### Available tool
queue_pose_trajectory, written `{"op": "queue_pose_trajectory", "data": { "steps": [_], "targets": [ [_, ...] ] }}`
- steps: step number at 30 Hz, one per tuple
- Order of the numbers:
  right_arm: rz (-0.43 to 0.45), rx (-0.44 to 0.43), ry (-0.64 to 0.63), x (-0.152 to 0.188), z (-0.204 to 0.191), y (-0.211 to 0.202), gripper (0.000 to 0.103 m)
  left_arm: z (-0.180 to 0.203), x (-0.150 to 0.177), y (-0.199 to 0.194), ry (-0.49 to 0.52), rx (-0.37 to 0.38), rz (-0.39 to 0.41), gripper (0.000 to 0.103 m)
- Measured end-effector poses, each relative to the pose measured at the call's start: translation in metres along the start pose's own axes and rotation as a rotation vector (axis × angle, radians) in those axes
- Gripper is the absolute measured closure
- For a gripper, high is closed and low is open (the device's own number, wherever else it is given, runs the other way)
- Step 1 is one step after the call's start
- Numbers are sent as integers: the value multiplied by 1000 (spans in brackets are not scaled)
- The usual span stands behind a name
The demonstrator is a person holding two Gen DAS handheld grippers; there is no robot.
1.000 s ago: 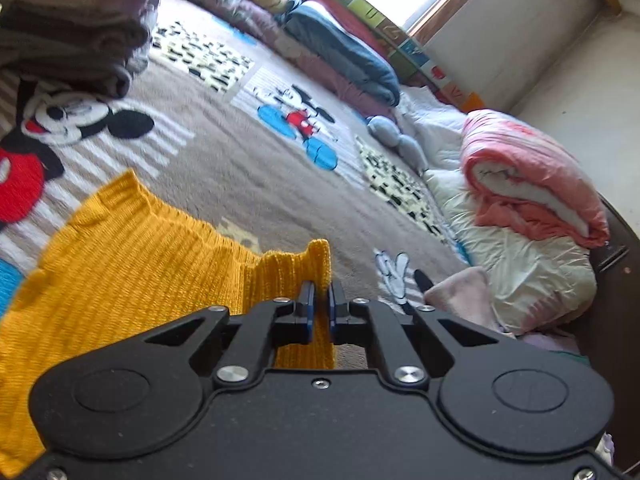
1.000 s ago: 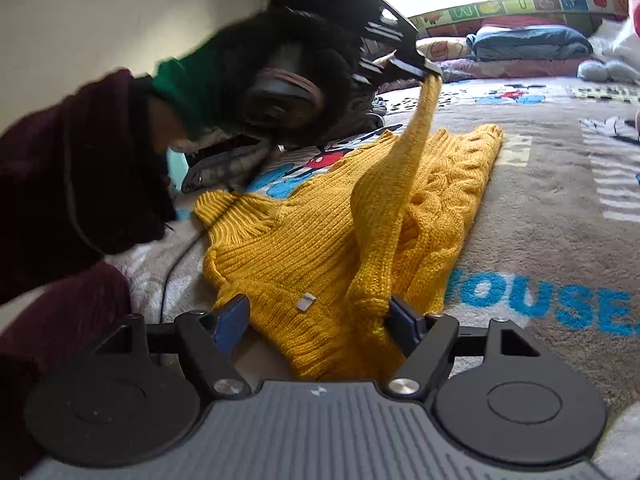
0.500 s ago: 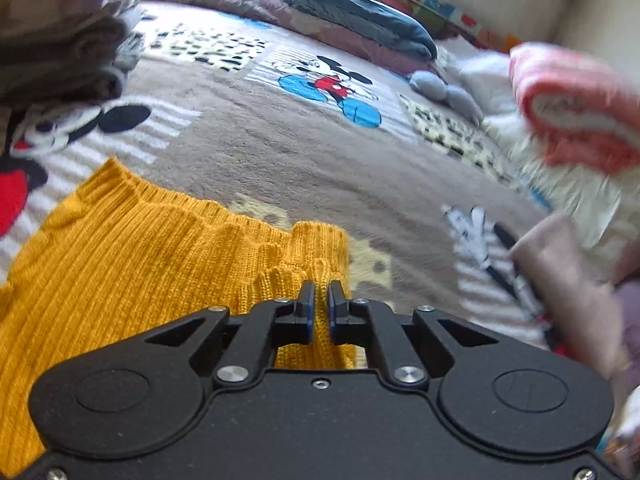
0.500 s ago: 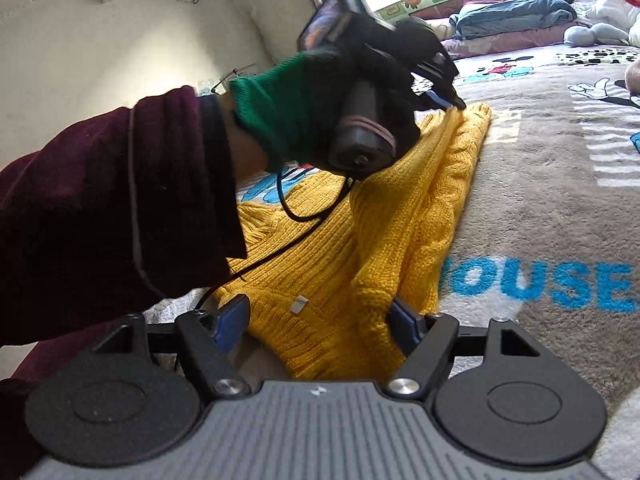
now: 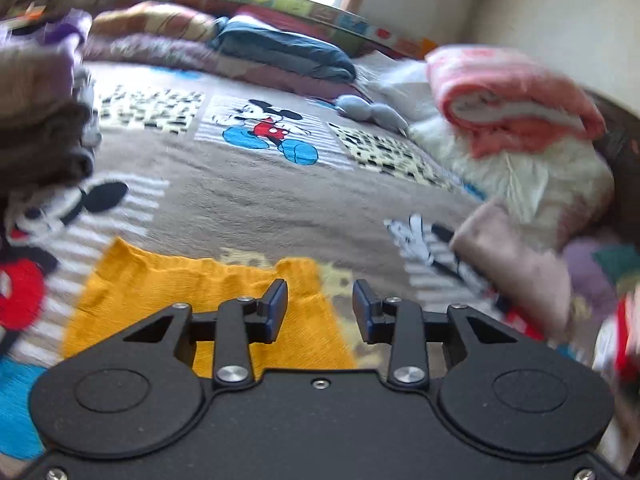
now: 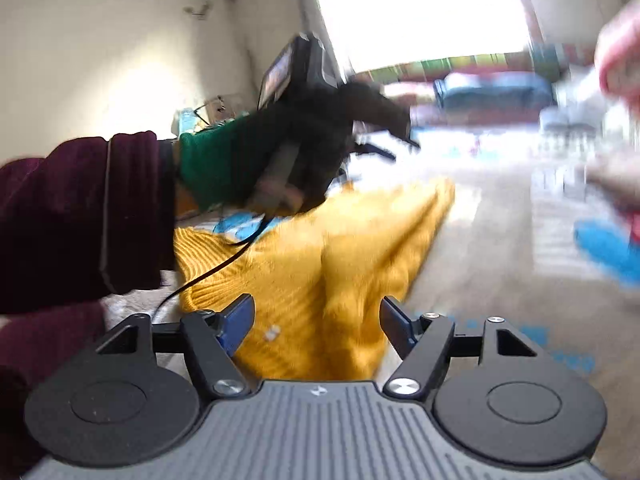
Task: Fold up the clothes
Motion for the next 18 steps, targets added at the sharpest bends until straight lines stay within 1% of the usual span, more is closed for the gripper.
{"op": "queue_pose_trajectory", "data": {
  "steps": [3,5,7,10,14,16,18],
  "targets": [
    [34,12,-215,-3,-25,13,33,4,17,-1,133,-8,-40,75],
    [45,24,-290,-3,-34,29,33,11,26,5,200,-7,-67,78],
    [20,48,-271,-2,-27,48,33,15,33,12,270,-12,-82,80],
    [-85,61,-170,10,-11,63,33,24,36,31,345,-11,-100,81],
    [-95,34,-111,15,-4,63,32,30,36,63,424,-23,-127,81],
    [-102,26,-92,17,-3,63,31,28,35,78,432,-41,-158,80],
    [-105,15,-77,17,-3,64,30,27,33,86,419,-49,-168,79]
  ]
}}
Point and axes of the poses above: each gripper's, at about its wrist camera, not at the fingertips, and y roughly the way its jaws point, z to its right, x to its underside, the point moved 4 cm from there along y, roughly the way its jaws point, and after that the axes turned 2 degrees about y, right-handed, at the moved point
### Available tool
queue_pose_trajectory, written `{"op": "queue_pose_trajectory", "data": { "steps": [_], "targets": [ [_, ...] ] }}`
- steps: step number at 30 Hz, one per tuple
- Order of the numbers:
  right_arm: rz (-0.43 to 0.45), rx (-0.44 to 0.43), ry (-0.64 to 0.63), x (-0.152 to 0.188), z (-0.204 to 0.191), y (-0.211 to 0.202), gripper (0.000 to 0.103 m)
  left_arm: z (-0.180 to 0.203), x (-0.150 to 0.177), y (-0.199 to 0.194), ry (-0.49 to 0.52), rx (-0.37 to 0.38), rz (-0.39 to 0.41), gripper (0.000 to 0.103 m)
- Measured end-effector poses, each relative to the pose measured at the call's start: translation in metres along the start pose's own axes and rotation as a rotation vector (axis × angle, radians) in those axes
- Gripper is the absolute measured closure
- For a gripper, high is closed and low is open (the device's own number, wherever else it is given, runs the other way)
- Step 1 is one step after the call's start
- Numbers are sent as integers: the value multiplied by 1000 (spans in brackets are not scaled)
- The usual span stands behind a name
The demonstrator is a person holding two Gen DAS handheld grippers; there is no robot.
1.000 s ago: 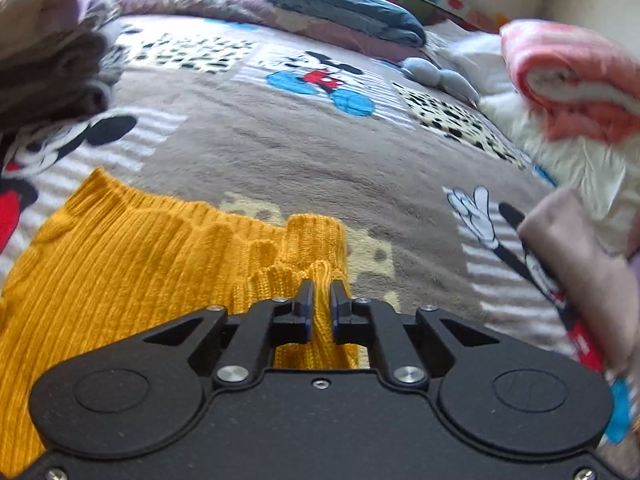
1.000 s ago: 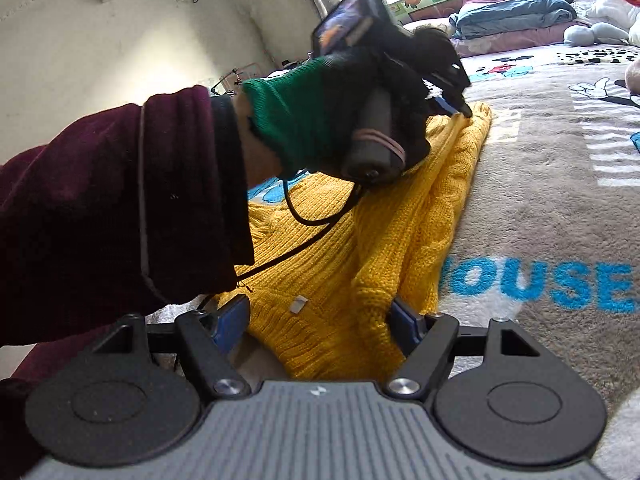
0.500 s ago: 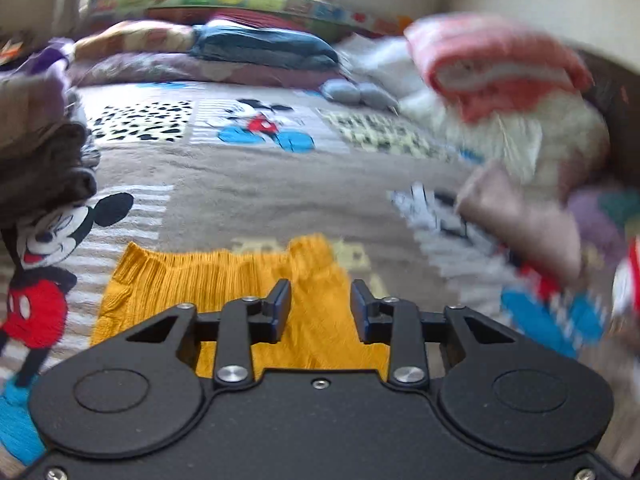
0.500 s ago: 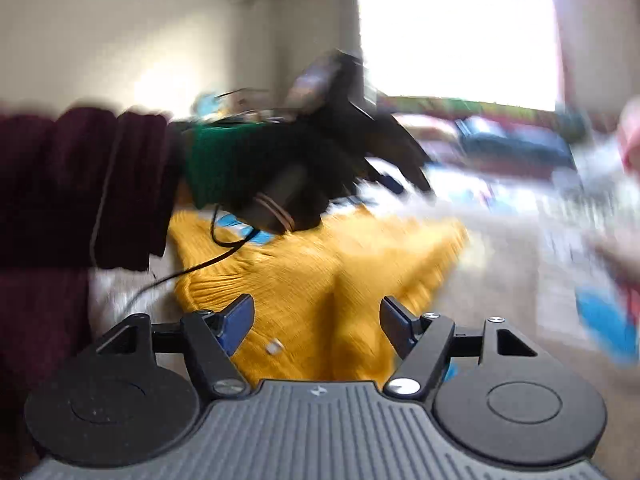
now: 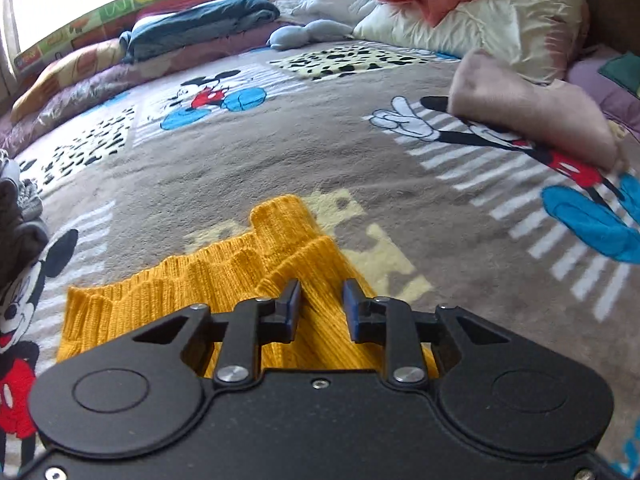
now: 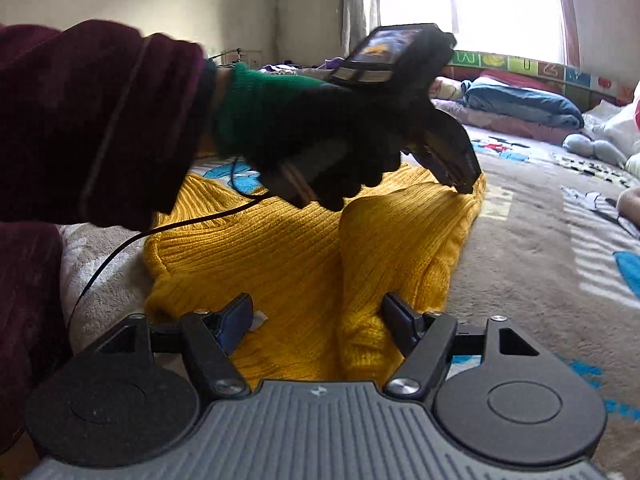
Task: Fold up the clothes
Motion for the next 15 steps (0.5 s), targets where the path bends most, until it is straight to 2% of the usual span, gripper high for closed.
{"op": "queue_pose_trajectory", "data": {
  "steps": [4,7,11,15],
  "targets": [
    [1,-25,35,2,8,2,29,-3,-2,9,-16,-10,-9,77],
    [7,-21,29,2,6,3,29,-16,-7,10,-122,19,-27,76],
    [29,-4,0,4,0,3,29,-30,-10,-24,-202,-6,21,76],
    [62,8,3,1,-4,-6,29,-53,4,-75,-273,-29,85,76]
  ]
}}
Point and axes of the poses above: each gripper's, at about its wrist camera, not at the fingertips, and y roughly the way its jaws point, z to its right, x to its underside, the point moved 4 cm from there along y, roughly the way its jaws point, and after that the axes turned 2 degrees about y, right-handed, at the moved point
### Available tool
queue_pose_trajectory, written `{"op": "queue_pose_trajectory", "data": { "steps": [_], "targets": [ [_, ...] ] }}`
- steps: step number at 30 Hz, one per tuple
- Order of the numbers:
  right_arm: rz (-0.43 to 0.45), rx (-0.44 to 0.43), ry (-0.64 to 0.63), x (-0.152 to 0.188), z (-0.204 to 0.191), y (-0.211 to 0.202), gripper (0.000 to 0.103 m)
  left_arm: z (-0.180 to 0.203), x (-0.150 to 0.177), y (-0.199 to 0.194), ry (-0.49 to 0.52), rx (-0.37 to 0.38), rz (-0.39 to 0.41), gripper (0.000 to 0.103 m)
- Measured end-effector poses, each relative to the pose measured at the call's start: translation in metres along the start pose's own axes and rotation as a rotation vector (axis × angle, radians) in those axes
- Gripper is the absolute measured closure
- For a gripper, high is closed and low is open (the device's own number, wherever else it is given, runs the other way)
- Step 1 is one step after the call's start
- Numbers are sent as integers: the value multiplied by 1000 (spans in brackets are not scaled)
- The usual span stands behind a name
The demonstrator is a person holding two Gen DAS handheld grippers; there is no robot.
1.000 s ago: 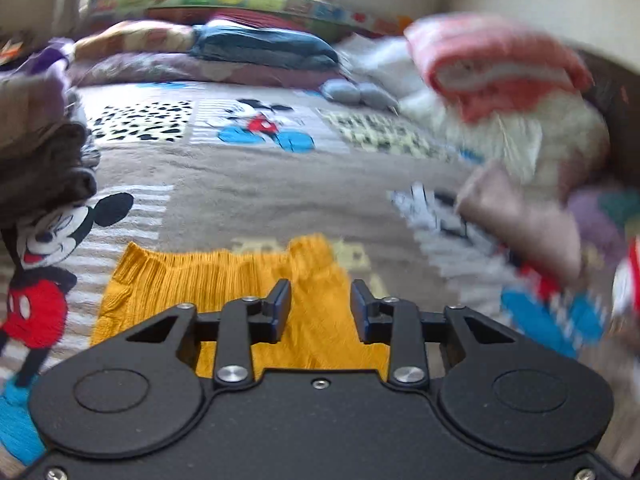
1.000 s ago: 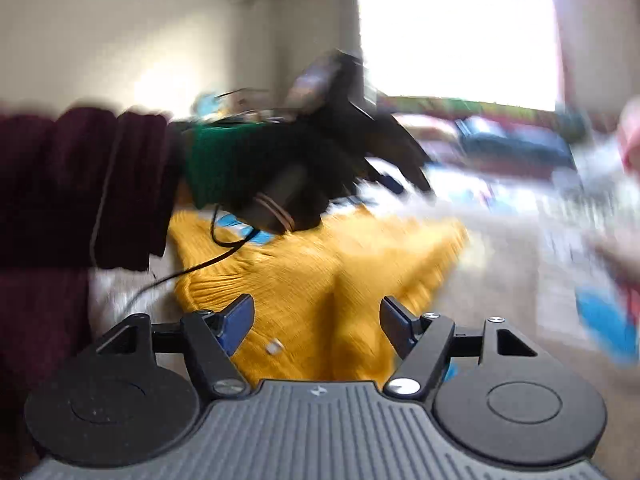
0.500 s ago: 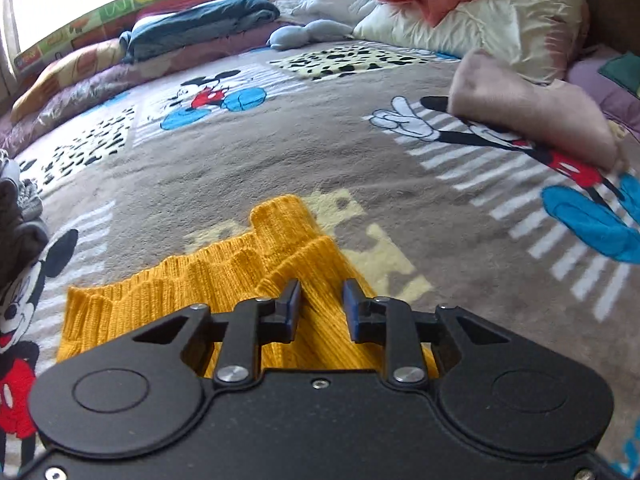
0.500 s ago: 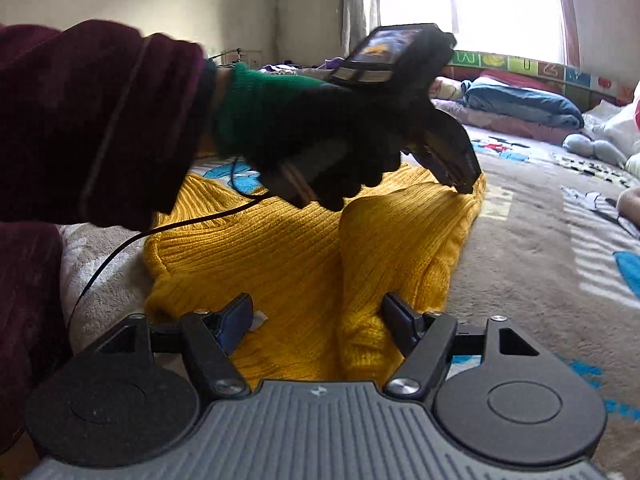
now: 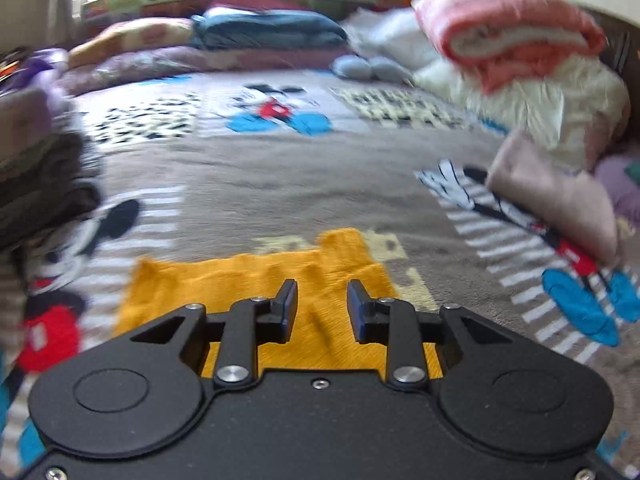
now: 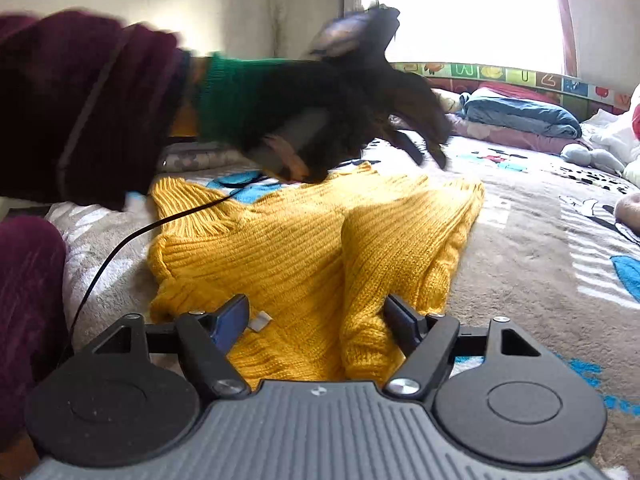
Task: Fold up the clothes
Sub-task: 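Withdraw the left gripper from the folded sweater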
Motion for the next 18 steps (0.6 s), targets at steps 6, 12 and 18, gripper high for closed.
{"op": "queue_pose_trajectory", "data": {
  "steps": [6,12,18],
  "targets": [
    [32,25,41,-3,-3,-21,29,-51,34,-81,-108,-52,70,76],
    [55,75,229,-3,19,-41,29,-109,92,-147,-367,-103,123,75],
    [52,111,254,-2,19,-51,30,-167,157,-195,-661,-174,156,64]
  ]
}}
Point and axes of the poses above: each gripper's, at about its wrist camera, not at the fingertips, and y roughly the way its jaws point, z to its right, x to its underside, the point moved 4 cm from there along y, roughly the way its jaws point, and after that the axes turned 2 degrees about y, right-handed, at the moved point
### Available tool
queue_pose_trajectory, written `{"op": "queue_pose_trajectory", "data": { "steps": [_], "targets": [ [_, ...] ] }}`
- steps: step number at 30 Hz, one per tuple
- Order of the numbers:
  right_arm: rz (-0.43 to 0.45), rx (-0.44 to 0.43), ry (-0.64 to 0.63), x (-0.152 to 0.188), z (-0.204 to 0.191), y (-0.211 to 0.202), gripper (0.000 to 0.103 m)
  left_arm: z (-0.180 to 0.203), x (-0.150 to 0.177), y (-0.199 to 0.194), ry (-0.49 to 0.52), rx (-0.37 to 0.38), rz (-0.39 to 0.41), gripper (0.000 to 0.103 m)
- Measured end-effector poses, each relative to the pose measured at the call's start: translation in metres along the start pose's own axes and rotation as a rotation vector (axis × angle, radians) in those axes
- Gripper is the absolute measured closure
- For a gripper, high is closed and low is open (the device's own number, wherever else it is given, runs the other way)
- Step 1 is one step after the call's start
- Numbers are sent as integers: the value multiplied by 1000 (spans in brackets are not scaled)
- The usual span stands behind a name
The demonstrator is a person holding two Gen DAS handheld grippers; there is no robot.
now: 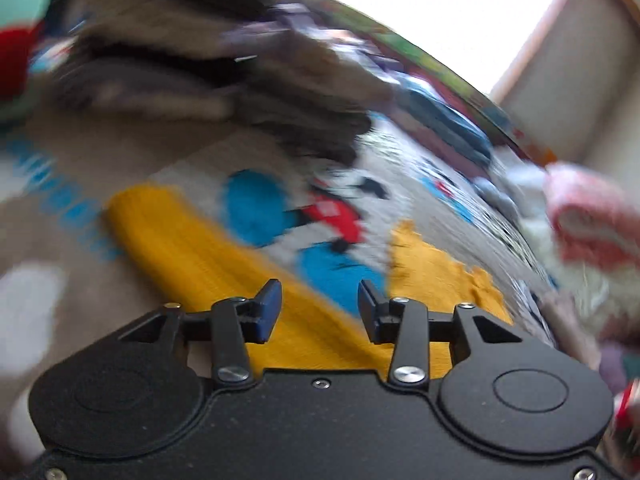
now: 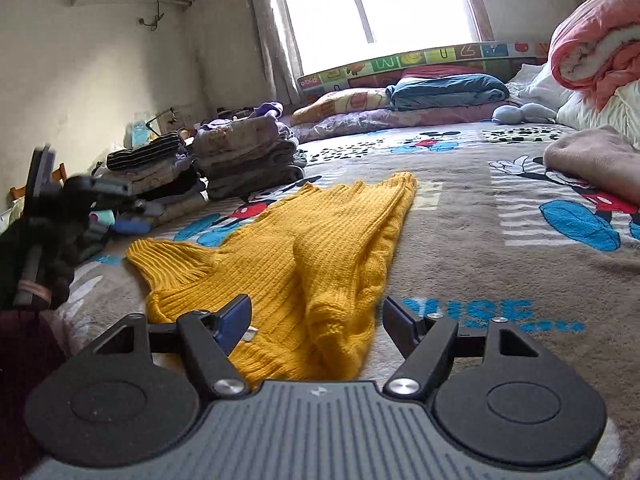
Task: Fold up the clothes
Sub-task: 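Withdraw the left gripper from the folded sweater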
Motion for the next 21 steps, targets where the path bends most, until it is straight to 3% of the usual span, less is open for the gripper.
{"op": "queue_pose_trajectory", "data": {
  "steps": [2,5,11,16,21],
  "targets": [
    [5,1,31,-1,3,-1,30,-27,0,-7,-84,-35,-7,64],
    [24,4,113,-6,13,-4,30,-60,-4,-15,-204,-29,-4,63],
    [87,-1,231,-14,29,-13,30,-87,0,-14,-351,54,-13,63],
    [87,4,259,-13,34,-14,30,-93,5,9,-408,70,-43,63],
    [92,1,253,-12,34,-15,30,-94,-1,32,-424,82,7,68]
  ]
}}
Point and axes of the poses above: each gripper's, at about its wrist camera, not at the fingertips, and y roughly the way its jaws point, z to its right, x to its underside, the point moved 4 cm from there along y, roughly the way its jaws point, and after that the axes turned 2 degrees about y, right-handed, at the moved point
